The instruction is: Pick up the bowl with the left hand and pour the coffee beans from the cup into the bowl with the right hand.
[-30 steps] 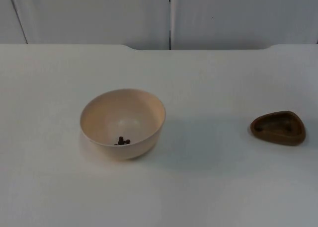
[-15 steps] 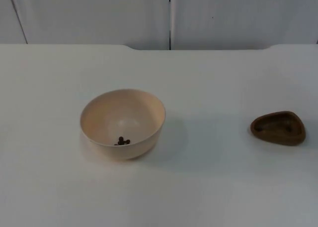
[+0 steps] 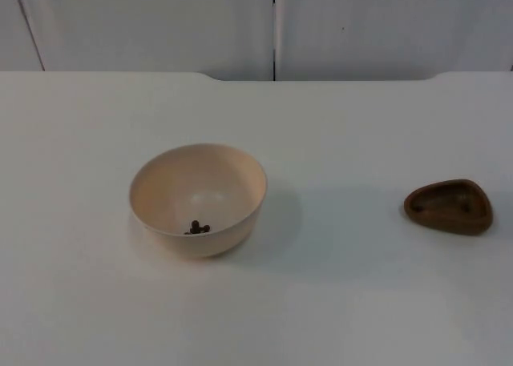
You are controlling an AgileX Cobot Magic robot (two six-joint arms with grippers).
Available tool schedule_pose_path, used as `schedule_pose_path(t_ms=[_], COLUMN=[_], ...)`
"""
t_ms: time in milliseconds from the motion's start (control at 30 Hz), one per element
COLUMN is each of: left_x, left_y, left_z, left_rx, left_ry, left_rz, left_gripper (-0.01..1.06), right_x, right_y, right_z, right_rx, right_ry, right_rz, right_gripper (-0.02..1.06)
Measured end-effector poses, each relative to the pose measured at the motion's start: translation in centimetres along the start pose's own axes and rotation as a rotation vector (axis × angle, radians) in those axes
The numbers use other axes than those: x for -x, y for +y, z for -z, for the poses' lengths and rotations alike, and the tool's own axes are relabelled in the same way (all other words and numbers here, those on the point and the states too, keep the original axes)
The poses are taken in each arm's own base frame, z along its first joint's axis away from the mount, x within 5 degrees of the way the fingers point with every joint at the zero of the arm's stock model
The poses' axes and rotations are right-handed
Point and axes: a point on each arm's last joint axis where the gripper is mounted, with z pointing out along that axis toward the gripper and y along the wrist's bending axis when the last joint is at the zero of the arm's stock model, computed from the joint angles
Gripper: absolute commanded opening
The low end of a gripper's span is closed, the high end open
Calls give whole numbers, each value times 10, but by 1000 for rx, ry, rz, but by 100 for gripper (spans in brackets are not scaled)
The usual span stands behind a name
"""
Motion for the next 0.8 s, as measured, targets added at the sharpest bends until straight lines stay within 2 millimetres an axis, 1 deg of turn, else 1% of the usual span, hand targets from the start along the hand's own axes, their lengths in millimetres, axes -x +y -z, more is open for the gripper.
schedule_pose_path(t_ms=[33, 100, 200, 233, 433, 467, 633, 667, 800], left_x=[-2, -3, -7, -7, -17, -17, -28, -28, -37], left_y=[0, 0, 0, 0, 0, 0, 0, 0, 0], left_z=[2, 3, 9, 9, 21, 21, 38, 38, 51], left_rx=[0, 0, 0, 0, 8, 8, 9, 9, 13], left_ry=[5, 6, -5, -5, 3, 3, -73, -73, -136], left_rz=[0, -1, -3, -3, -9, -9, -16, -16, -22], left_gripper=[73, 73, 73, 73, 73, 73, 73, 73, 73], right_x=[-5, -8, -22, -22, -36, -36, -45, -45, -56], right_y=[0, 1, 2, 2, 4, 4, 7, 7, 9], right_z=[4, 6, 17, 17, 36, 36, 54, 54, 71], right_rx=[0, 0, 2, 2, 11, 11, 28, 28, 33], right_ry=[-8, -12, -27, -27, -44, -44, -94, -94, -128], right_rz=[-2, -1, -2, -2, 3, 3, -3, -3, 6], right_gripper=[69, 69, 69, 69, 69, 69, 69, 69, 69])
